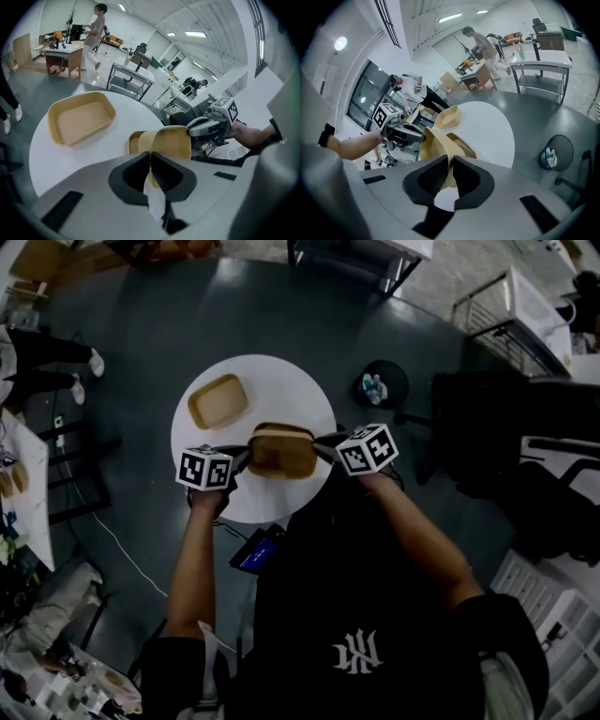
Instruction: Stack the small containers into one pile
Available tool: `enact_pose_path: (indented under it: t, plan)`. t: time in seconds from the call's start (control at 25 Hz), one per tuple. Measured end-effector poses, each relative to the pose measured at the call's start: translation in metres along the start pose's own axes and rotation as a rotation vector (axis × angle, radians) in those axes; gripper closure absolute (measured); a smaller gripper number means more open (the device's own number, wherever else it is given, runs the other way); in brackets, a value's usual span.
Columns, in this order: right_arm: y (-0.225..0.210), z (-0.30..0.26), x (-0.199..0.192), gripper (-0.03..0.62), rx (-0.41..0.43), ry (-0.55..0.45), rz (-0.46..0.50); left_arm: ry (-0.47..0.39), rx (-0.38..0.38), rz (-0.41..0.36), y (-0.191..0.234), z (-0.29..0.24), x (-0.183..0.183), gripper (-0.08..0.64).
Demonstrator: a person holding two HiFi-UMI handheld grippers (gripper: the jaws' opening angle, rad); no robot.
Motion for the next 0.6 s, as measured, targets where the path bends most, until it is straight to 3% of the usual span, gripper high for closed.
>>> enact_pose_path:
  t: [0.4,0.6]
  plan:
    - [-0.009,-0.009,-0.012,0.538,-0.010,0.006,-0.108,0.062,0.011,0.009,0.009,-0.011,0.001,0.541]
    - [-0.012,-0.012,-0.013,0.538,-0.019,0.016,-0.101,0.089,0.022,-0.003,0.011,-0.017,0.000,0.541]
Point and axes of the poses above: the fingertips, and each gripper's own axes: z backward along the fingers, y to its left, x out of its top, the point moved 9 cm from there along z, backward along the fingers, and after that the axes turned 10 degrees about -y, right-handed, at the moved point
